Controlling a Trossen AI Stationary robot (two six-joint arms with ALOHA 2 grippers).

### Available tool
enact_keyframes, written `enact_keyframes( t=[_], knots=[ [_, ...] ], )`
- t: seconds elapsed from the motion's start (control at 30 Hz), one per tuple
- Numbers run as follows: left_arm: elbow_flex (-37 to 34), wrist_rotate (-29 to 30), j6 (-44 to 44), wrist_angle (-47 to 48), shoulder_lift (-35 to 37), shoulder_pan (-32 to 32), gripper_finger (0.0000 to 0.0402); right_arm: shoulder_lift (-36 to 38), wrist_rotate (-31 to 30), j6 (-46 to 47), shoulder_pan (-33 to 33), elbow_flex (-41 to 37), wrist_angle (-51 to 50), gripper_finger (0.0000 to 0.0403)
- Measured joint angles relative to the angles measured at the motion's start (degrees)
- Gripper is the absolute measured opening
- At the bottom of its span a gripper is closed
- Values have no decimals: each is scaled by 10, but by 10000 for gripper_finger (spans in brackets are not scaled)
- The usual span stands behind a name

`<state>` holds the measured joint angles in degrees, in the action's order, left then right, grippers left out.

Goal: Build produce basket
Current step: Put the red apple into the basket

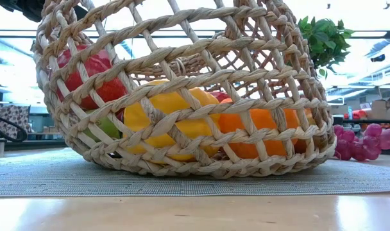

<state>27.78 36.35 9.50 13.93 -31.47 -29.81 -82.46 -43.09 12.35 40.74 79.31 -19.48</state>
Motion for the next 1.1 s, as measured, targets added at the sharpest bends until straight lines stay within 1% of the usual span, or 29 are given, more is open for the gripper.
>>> enact_keyframes(
  t=[0.17,0.33,0.5,0.67,0.7,1.1],
  knots=[
    [0,0,0,0,0,0,48,0,62,-90,-39,0,43,346],
    [0,0,0,0,0,0,48,0,115,-145,-95,0,73,346],
    [0,0,0,0,0,0,48,0,151,-172,-153,0,96,346],
    [0,0,0,0,0,0,48,0,240,-161,-192,-4,91,346],
    [0,0,0,0,0,0,48,0,250,-160,-196,-8,92,346],
    [0,0,0,0,0,0,48,1,252,-176,-205,-32,85,346]
  ],
)
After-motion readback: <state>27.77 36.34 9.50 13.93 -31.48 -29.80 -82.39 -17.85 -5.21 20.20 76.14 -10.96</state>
